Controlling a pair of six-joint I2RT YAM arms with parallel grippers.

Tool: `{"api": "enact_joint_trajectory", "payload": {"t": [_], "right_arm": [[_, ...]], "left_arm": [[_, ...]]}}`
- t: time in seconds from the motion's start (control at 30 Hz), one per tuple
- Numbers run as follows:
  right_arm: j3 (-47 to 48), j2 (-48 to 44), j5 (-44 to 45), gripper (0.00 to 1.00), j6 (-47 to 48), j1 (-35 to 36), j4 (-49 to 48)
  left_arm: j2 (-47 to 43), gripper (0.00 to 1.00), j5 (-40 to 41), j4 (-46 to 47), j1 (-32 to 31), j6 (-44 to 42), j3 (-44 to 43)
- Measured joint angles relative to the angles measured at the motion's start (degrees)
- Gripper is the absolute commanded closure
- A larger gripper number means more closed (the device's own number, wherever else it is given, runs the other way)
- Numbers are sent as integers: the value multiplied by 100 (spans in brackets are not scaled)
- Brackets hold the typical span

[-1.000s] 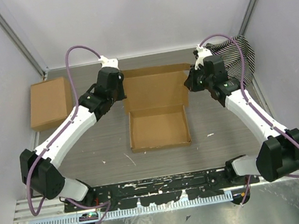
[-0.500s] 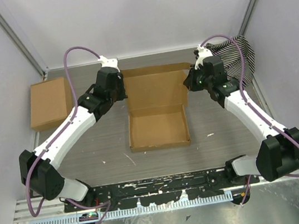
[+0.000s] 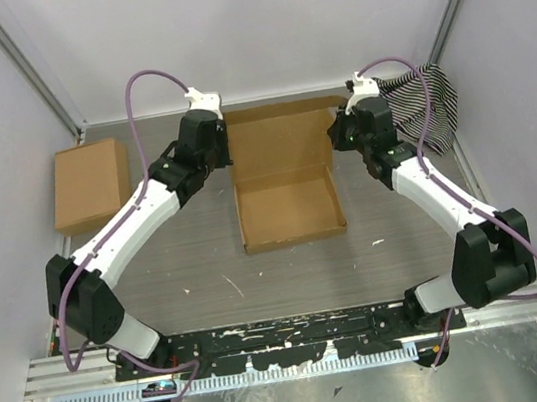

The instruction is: Fold the paper box

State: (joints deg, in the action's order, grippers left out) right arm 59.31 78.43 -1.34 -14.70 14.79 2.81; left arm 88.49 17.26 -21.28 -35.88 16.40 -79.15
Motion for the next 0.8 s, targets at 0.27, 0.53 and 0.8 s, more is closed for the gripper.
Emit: {"api": "enact_joint_trajectory", "payload": {"t": [0.27,0.53,0.8], "right_arm": [[-2,540,601,96,24,192,-1082],[-463,741,1058,95,111,444,-2205],[-1421,162,1497,94,146,942,-2315]], "left_arm": [[573,100,208,216,31,-367,-597],[675,100,369,514,66,-476,-345],[153,99,280,619,63,-162,638]]}}
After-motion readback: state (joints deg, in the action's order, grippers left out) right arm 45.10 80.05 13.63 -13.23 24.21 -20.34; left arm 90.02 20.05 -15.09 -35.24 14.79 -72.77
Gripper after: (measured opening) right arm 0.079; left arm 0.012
